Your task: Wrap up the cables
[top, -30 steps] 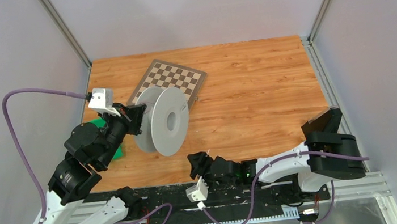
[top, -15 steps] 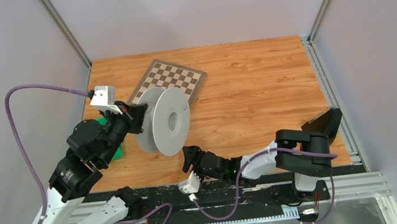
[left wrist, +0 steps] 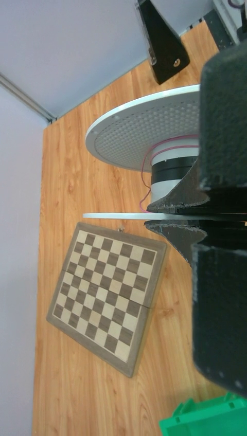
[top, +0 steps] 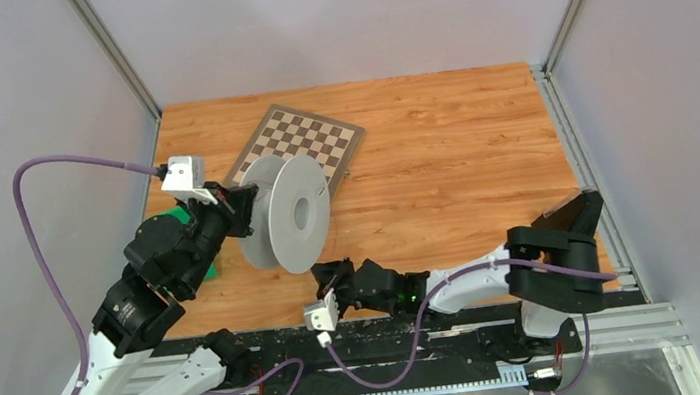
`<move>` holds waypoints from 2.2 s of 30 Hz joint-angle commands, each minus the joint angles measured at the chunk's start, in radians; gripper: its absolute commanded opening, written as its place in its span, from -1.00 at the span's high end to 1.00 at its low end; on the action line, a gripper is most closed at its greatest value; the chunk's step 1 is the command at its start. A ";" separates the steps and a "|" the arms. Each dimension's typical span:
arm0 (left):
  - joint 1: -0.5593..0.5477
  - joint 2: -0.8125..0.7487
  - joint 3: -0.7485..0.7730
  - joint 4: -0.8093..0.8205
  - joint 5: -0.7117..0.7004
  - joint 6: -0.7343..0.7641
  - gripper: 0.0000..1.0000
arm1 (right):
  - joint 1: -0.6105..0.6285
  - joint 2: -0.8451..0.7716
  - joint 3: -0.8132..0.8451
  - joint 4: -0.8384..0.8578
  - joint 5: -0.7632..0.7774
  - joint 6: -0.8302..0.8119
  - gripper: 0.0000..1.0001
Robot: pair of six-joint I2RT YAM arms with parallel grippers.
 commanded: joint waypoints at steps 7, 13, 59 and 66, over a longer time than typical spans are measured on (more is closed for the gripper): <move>0.004 -0.011 -0.111 0.178 -0.069 -0.021 1.00 | 0.012 -0.245 0.050 0.141 -0.096 0.702 1.00; 0.004 -0.007 -0.199 0.241 -0.114 -0.189 1.00 | 0.012 -0.229 0.046 0.190 -0.074 0.841 1.00; 0.003 -0.094 -0.585 0.723 0.116 0.206 1.00 | -0.203 -0.221 0.317 -0.390 0.285 1.842 0.88; 0.003 -0.084 -0.591 0.807 0.192 0.405 1.00 | -0.275 -0.235 0.253 -0.411 0.176 1.984 0.95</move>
